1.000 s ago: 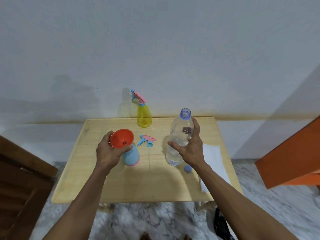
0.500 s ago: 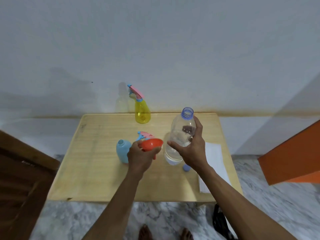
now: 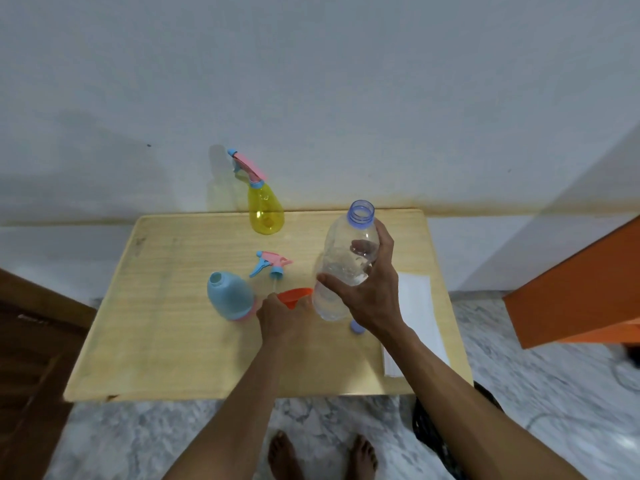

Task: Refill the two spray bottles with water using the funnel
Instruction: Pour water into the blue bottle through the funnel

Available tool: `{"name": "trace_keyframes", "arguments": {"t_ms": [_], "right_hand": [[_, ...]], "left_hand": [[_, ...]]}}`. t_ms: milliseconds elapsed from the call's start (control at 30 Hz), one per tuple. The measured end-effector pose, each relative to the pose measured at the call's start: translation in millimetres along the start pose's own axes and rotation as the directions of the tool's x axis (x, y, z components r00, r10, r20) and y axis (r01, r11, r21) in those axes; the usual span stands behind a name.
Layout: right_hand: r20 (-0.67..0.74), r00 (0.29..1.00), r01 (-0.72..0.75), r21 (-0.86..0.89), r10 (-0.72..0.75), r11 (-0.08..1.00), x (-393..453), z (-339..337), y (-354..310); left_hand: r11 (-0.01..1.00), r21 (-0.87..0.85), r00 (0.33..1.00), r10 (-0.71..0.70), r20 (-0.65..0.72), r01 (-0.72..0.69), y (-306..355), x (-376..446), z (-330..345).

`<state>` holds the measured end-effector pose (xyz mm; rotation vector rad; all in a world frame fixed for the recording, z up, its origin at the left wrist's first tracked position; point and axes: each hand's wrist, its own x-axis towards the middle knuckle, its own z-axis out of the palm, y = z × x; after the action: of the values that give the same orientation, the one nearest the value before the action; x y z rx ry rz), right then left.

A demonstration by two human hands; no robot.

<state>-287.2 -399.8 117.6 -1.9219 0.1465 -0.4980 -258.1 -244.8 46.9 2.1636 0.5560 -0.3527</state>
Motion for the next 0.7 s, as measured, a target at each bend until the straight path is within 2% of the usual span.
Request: {"name": "trace_keyframes", "arguments": {"t_ms": [133,300,400,467,567,600,700], "right_hand": [[0.035,0.999,0.020,-0.039,-0.018,0.999,1,0,-2],[0.077,0.997,-0.002,-0.027,0.004,1.000,-5,-3,-2],[0.069,0.996,-0.052,-0.012,0.052,0.999,-12,-8,-4],[-0.009,0.998,-0.061,-0.030,0.061,0.998,-21,-10,-7],[-0.229,0.972,-0.065,-0.064,0.049,0.996,-53,-10,-16],[-0.244,0.968,-0.070,-0.062,0.053,0.996,-66,-8,-21],[-0.061,0.998,-0.007,-0.055,0.004,0.998,-97,10,-32]], "left_hand": [[0.999,0.041,0.998,0.021,0.052,-0.023,-7,2,3],[0.995,0.056,0.996,0.087,-0.001,-0.087,-1,-19,-5],[0.996,-0.003,0.996,0.087,-0.012,-0.087,-8,-32,-17],[0.996,-0.040,0.996,0.077,-0.038,-0.078,-22,-37,-30],[0.997,-0.044,0.991,0.055,-0.123,-0.060,-49,-42,-55],[0.997,-0.054,0.986,0.042,-0.161,-0.051,-57,-44,-65],[0.993,-0.116,0.971,-0.015,-0.237,-0.013,-80,-38,-90]]}}
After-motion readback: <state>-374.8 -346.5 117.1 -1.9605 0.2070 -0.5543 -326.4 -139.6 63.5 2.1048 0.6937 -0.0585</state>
